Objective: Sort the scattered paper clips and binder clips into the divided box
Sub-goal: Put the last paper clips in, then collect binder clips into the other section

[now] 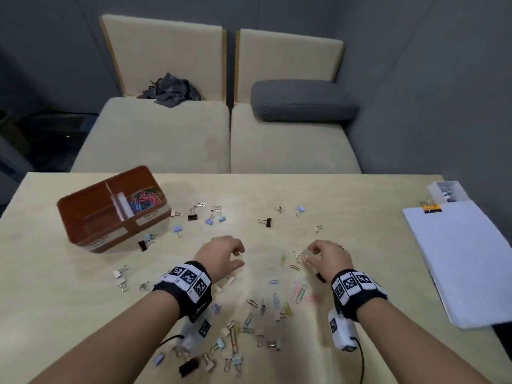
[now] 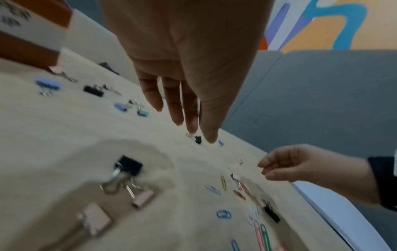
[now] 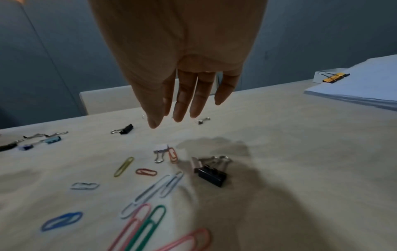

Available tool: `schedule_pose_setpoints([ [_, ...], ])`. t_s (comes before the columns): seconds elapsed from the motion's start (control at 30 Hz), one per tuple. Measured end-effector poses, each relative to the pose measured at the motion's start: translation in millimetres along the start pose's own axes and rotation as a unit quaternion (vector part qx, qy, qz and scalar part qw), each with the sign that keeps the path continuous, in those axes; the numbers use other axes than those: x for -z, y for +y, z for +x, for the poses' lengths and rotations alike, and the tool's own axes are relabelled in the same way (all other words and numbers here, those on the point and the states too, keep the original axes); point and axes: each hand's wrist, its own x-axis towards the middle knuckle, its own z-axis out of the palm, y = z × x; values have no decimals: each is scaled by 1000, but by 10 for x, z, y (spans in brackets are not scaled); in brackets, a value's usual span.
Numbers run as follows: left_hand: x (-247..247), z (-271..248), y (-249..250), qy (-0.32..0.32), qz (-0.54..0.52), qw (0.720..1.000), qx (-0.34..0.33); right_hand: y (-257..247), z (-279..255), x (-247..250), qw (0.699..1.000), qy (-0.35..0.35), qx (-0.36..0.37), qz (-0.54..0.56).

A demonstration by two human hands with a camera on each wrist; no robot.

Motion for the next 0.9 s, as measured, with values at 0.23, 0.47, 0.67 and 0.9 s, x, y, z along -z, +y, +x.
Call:
schedule_pose_setpoints([
  [0.23,-565,333,381,-60,37,997,17,197,279,-232,999,-49,12,-22],
  [0.47,-924,505,609,-89,78,993,19,198,444,-321,998,-64,13,-1],
  [0.67,-1011,565,659,-87,122,988,30,241,470,-312,996,-83,26,-4],
  [0.9,-989,523,600,-77,117,990,32,353,426,-305,991,-82,64,89],
])
